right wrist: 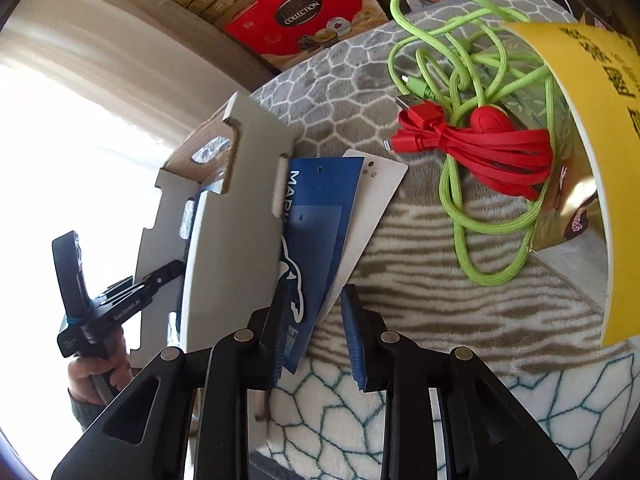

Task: Organize objects
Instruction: 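Lift the tag card with the right tool and carry it to the box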

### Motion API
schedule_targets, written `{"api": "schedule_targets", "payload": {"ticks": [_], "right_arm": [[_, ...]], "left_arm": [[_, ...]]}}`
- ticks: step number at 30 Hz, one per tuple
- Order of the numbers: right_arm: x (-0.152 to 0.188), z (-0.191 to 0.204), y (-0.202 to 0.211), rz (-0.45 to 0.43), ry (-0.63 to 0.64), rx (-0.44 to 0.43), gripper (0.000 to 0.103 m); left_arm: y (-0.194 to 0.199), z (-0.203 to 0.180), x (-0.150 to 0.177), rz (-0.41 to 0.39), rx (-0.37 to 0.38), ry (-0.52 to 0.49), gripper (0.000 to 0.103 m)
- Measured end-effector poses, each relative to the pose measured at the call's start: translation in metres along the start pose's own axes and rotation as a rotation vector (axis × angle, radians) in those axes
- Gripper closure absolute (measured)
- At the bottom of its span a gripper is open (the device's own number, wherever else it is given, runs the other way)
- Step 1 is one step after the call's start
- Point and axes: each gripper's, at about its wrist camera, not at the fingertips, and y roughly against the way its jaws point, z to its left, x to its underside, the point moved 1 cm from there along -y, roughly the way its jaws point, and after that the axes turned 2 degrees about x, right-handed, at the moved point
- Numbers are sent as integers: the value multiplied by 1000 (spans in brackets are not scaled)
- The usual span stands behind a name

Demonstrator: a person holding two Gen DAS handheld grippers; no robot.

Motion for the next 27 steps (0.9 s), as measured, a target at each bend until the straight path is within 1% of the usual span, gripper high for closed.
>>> {"api": "schedule_targets", "payload": {"ticks": [3,4,5,9,10,12,14,16,18,19,20,22,27], "right_arm": [[-1,-1,-5,14,-9,5,73],[-1,-2,-6,20,-17,8,70],[-1,-4,-8,25,-37,5,70],[-6,-7,-9,12,-69,9,69],[-7,-6,-10,9,-71,10,67],[-11,-2,-14,16,-68,-13,60],[-11,0,-17,38,-79,-50,59],[-12,1,-20,52,-93,-97,59],[-11,1,-26,68,-117,-162,64],[-11,3,-29,75,-120,-198,72],[-11,5,-32,81,-121,-219,75],[-10,8,-34,62,-116,-218,75],[-12,12,-36,28,-120,-266,75]], "left_arm": [[-1,15,1,4,10,22,92],[-1,19,0,2,13,26,92],[-1,22,-1,2,14,26,92],[-7,29,-7,-4,6,6,91],[-8,28,-8,-6,5,1,91],[-9,27,-9,-10,2,-15,91],[-9,27,-9,-13,7,-22,91],[-9,29,-8,-17,19,-22,91],[-9,30,-7,-21,29,-25,91],[-9,31,-7,-22,31,-26,91],[-9,31,-7,-23,32,-27,91],[-9,31,-9,-23,34,-29,91],[-8,34,-9,-24,37,-34,90]]}}
